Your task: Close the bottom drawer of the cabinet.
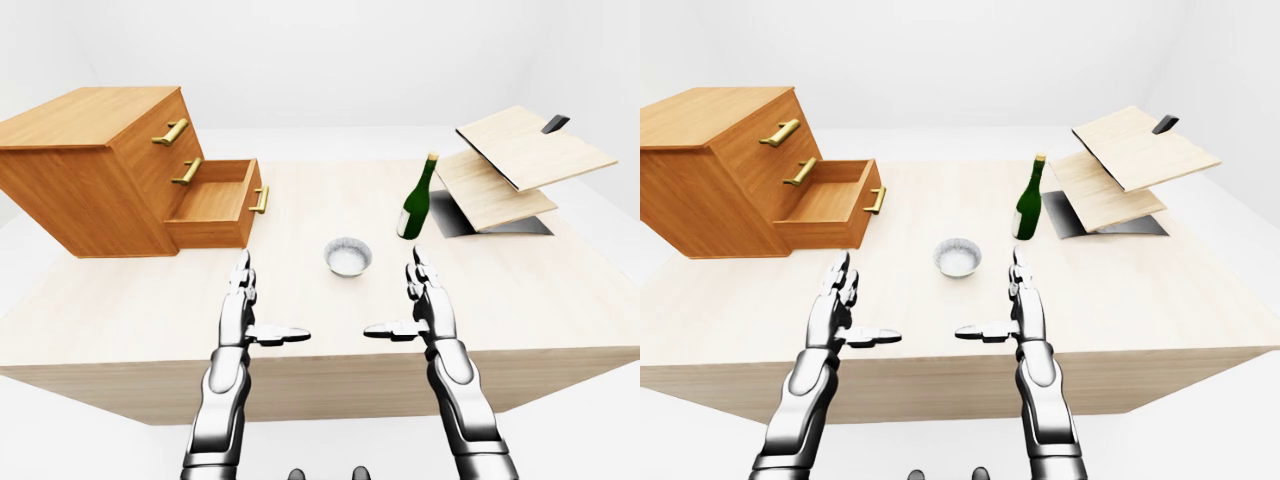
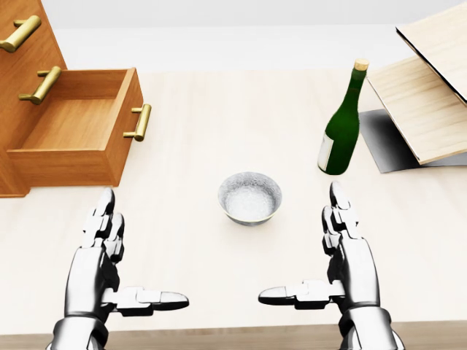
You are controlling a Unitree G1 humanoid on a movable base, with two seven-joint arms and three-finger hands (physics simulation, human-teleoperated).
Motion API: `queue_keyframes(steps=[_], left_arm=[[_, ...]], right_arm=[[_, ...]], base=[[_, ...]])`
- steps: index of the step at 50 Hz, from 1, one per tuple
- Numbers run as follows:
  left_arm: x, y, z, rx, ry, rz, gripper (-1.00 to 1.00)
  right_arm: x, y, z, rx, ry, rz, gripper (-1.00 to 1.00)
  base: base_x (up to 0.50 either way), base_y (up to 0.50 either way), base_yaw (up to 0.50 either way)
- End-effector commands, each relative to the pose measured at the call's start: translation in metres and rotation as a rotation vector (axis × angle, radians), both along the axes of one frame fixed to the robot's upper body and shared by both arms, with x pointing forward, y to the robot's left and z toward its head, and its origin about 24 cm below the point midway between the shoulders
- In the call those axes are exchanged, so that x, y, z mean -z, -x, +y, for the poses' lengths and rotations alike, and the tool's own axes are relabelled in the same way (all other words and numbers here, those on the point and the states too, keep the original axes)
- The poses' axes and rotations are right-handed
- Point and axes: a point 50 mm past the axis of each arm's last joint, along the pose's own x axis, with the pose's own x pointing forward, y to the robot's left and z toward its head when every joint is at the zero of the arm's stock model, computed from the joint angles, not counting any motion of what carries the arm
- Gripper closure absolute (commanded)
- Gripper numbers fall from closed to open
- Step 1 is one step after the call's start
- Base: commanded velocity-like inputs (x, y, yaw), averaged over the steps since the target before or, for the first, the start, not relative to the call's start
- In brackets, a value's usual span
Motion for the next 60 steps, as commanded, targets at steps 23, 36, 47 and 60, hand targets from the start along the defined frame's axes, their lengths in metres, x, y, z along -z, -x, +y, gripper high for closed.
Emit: queue_keyframes(steps=[23,36,47,60], left_arm=[[0.003,-0.001,0.005,0.002,0.000,0.011,-1.00],[0.005,0.001,0.003,0.006,-0.003,0.013,-1.00],[0.005,0.001,0.004,0.002,-0.003,0.012,-1.00],[0.004,0.001,0.004,-0.002,-0.004,0.009,-1.00]], right_arm=[[-0.079,0.017,-0.048,0.149,-0.056,-0.294,-1.00],[-0.101,0.027,-0.070,0.241,-0.021,-0.389,-1.00],[-0.119,0.036,-0.084,0.306,-0.018,-0.471,-1.00],[-0.120,0.035,-0.083,0.299,-0.013,-0.474,-1.00]], base=[[0.00,0.00,0.00],[0.00,0.00,0.00],[0.00,0.00,0.00],[0.00,0.00,0.00]])
